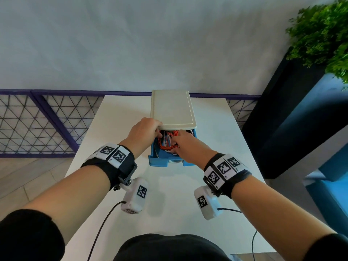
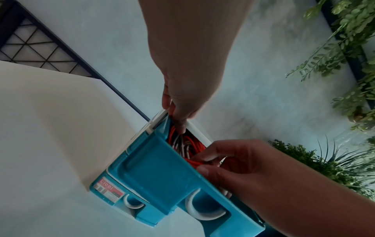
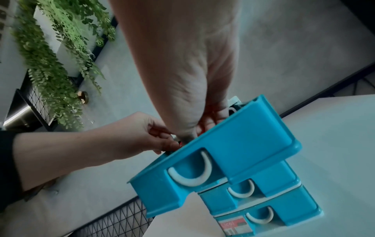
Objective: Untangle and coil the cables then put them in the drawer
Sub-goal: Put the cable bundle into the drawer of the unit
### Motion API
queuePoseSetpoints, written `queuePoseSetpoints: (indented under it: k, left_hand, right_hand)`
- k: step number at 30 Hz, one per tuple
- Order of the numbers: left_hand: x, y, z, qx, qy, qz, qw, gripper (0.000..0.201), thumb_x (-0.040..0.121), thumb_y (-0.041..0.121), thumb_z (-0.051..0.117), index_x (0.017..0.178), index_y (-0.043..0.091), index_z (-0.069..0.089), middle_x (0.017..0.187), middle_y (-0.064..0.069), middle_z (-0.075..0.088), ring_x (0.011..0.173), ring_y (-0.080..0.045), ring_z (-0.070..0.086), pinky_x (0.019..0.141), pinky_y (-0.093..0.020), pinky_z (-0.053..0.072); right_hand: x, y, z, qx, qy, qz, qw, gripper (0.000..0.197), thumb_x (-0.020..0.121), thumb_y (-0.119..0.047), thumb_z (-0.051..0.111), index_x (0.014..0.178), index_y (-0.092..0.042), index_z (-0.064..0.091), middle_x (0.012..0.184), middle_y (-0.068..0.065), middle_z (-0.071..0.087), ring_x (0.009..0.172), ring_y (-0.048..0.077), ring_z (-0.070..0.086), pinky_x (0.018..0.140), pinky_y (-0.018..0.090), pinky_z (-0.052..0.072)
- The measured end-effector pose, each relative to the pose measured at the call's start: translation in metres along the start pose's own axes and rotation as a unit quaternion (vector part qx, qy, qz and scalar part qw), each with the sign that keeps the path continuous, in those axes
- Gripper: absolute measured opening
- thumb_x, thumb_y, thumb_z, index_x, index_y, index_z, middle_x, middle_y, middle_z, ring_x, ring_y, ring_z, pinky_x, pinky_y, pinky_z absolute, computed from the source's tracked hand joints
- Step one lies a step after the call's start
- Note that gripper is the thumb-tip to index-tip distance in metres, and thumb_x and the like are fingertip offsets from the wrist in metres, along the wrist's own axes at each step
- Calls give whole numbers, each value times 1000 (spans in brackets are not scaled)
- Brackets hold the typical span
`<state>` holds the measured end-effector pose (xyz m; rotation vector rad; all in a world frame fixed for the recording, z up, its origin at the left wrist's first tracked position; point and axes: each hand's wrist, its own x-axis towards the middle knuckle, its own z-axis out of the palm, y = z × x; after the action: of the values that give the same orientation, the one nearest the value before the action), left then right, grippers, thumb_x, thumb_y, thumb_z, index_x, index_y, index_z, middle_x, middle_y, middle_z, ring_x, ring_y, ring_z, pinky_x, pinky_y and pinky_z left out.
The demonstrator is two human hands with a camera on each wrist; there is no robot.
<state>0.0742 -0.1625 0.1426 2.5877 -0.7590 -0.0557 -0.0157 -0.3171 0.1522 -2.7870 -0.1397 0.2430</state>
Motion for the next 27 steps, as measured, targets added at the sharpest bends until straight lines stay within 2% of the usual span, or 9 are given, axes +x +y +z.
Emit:
queuePoseSetpoints:
  k: [5,9,11,13,15,20,24,26,27]
  left_hand:
    - [1,2,-3,27,2,28,999,20,91,11,50,73,4,56,82,-7,52,77,-28,54,61,-36,42]
    - [5,-2,-1,45,16,44,998,20,94,10,47,103,2,64,111,-12,49,103,-25,46,77,-34,44]
    - [8,-6,0,46,0,64,997,23,91,-2,47,101,4,66,128,-13,50,117,-28,48,90,-40,45]
    - [11,-9,-3,19,-24,71,997,28,85,-12,44,83,9,62,115,-15,60,110,-32,59,91,-46,48]
    - [14,-10,-7,20,-38,74,996,24,79,-16,46,79,0,63,101,-17,65,99,-34,63,89,-50,50]
    - [22,-15,-12,78,-54,107,990,25,76,-13,47,72,7,60,82,-2,55,79,-21,53,76,-39,48]
    - [25,-9,-20,74,-96,68,990,31,84,-7,48,98,15,64,107,-2,63,99,-23,60,88,-38,50]
    - [22,-3,-24,58,-118,50,990,22,91,17,57,112,11,60,117,-2,59,107,-23,57,92,-36,47]
    - [20,-1,-27,63,-137,44,988,37,88,32,63,117,11,55,120,-1,55,108,-22,55,92,-35,46]
  right_hand:
    - [-19,5,2,-49,-29,-37,998,76,79,-67,58,134,-15,52,134,2,36,118,21,43,98,36,45]
    - [-20,4,6,-93,-12,-60,994,65,88,-51,59,138,-11,47,130,6,37,121,23,41,94,33,42]
    - [-17,2,4,-100,-24,-66,993,62,90,-49,58,138,-11,49,129,7,38,118,23,42,90,31,41]
    - [-12,3,1,-98,-42,-68,992,59,90,-49,58,135,-11,52,124,6,39,109,22,44,82,27,38]
    - [-7,4,-3,-87,-53,-66,993,56,89,-48,60,131,-12,55,117,4,38,99,18,41,79,25,35]
    - [8,3,-10,-98,-59,-21,993,54,83,-51,66,118,-10,59,110,5,42,93,24,52,80,37,49]
    - [9,7,-14,-160,25,-39,986,77,72,-60,71,130,-15,49,120,7,42,104,24,47,81,36,44]
    - [10,10,-14,-208,68,-54,974,90,66,-68,70,137,-20,41,136,9,38,119,27,41,94,41,42]
    - [11,12,-13,-207,74,-53,974,98,64,-69,71,141,-20,36,144,10,33,127,29,37,102,45,38]
